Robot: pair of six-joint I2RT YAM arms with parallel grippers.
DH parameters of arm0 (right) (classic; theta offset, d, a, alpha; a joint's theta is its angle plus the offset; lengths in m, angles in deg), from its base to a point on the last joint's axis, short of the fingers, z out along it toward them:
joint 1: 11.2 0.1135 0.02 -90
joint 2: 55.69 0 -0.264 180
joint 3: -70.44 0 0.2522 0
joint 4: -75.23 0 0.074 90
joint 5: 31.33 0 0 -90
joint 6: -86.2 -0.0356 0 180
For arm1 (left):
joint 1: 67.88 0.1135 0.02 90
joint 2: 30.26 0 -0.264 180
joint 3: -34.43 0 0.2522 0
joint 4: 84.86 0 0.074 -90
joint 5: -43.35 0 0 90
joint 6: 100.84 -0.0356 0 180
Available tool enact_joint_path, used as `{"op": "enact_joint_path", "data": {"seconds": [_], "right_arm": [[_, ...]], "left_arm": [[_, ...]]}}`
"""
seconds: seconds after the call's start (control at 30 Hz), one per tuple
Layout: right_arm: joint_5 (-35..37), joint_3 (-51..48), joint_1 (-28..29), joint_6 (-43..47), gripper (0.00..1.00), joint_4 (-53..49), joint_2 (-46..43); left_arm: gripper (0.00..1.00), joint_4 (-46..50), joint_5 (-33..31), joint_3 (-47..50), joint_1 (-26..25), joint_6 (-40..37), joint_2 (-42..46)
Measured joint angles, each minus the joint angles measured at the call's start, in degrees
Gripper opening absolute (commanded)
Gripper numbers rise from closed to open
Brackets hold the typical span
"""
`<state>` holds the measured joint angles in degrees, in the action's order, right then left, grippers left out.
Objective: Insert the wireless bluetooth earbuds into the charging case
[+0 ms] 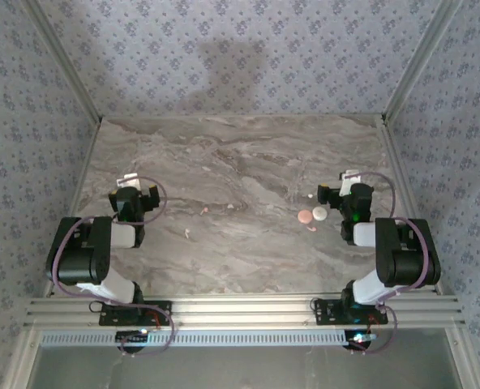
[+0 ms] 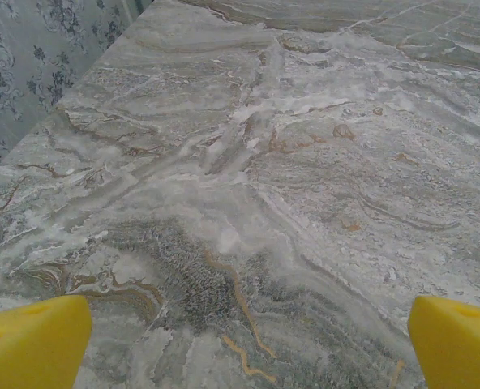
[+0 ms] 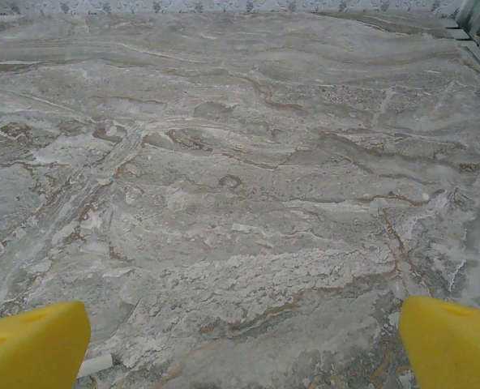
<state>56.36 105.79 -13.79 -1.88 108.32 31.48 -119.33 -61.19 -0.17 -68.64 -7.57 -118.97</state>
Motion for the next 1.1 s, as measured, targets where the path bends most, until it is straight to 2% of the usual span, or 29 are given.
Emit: {"op": "enact_joint_path", "data": {"seconds": [0.73,0.83,0.97,1.1], "right_arm": [[0.00,0.00,-0.07,-0.02,1.00,-0.07,0.00],[0.02,0.22,-0.07,-0.02,1.00,-0.92,-0.09],[0.63,3.43,0.13,-0.24,1.00,-10.29,-3.37],[1.38,11.45,0.57,-2.84,1.00,-24.37,-9.60]], "left_arm": [[1.00,0.07,1.73,-0.26,0.00,-0.04,0.00],[0.94,0.07,1.92,-0.33,0.00,-0.11,0.00],[0.87,3.65,1.53,-1.68,-0.31,-0.31,1.22],[0.86,14.53,-0.76,-7.06,-3.28,-1.11,7.17]]}}
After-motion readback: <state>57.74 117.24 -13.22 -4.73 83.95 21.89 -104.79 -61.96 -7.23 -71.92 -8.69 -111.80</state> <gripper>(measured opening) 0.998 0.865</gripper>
